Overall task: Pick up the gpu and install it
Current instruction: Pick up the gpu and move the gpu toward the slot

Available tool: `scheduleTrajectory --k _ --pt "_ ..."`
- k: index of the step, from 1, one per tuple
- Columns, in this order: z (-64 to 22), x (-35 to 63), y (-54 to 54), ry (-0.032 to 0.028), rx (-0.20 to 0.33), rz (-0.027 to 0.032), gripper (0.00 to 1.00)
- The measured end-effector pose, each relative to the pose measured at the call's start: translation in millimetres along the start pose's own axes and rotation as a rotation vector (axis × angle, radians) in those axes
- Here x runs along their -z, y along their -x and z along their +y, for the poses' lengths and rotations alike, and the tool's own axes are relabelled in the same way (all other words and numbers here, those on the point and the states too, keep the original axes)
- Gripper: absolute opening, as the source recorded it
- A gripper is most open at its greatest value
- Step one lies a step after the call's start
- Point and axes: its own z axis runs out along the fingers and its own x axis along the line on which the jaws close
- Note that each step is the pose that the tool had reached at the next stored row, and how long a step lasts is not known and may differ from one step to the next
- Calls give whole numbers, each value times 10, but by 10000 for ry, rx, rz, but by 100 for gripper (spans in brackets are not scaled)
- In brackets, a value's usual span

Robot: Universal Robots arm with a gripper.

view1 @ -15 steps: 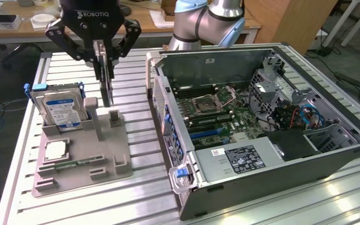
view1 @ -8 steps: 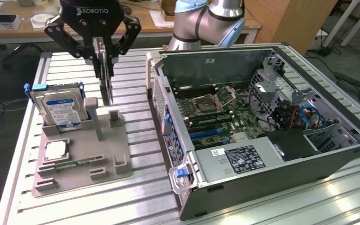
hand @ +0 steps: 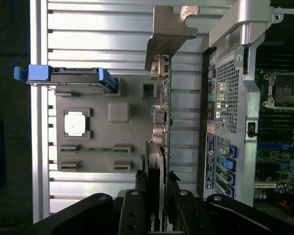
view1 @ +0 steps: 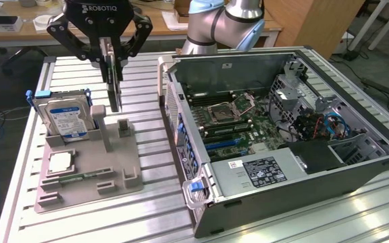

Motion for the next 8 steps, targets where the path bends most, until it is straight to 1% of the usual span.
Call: scheduleTrajectory --k 1,2,8 --pt "0 2 0 -27 -1 1 26" --pt "0 2 -1 -33 0 2 26" --pt "0 1 -1 -33 -1 0 26"
